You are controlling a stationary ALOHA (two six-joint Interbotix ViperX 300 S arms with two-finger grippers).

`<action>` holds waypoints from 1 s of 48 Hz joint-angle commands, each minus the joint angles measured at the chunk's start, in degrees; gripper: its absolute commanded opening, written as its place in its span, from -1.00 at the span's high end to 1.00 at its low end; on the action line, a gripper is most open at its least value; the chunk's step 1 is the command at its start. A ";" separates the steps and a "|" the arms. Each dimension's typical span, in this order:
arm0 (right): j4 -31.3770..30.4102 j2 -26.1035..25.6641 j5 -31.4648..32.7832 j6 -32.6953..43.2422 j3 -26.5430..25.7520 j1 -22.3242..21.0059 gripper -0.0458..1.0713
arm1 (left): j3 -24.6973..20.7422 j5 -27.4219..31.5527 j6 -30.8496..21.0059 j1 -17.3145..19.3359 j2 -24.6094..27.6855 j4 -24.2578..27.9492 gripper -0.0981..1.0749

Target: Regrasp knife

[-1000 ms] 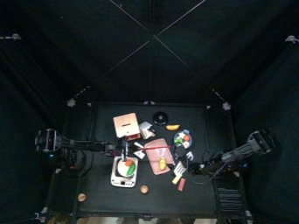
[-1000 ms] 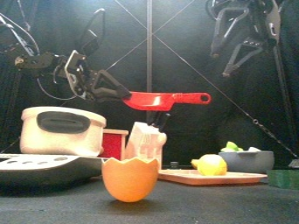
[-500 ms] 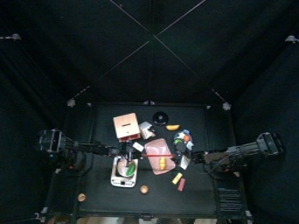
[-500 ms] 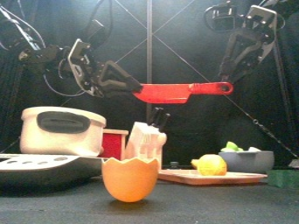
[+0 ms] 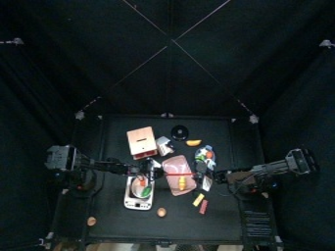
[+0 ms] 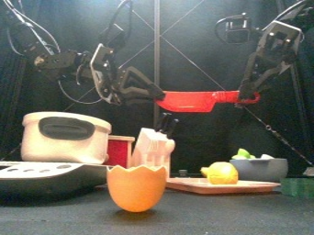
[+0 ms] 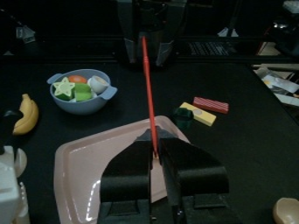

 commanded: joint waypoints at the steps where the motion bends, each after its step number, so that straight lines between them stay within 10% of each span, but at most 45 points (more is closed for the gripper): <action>1: -0.62 -0.35 -0.44 0.00 -0.53 0.09 -0.20 | -1.58 -0.44 0.09 -0.09 0.09 -0.09 0.10; 48: 0.44 1.23 -7.29 0.09 4.92 0.79 0.18 | -2.99 -3.08 -0.44 -0.09 5.45 5.45 0.18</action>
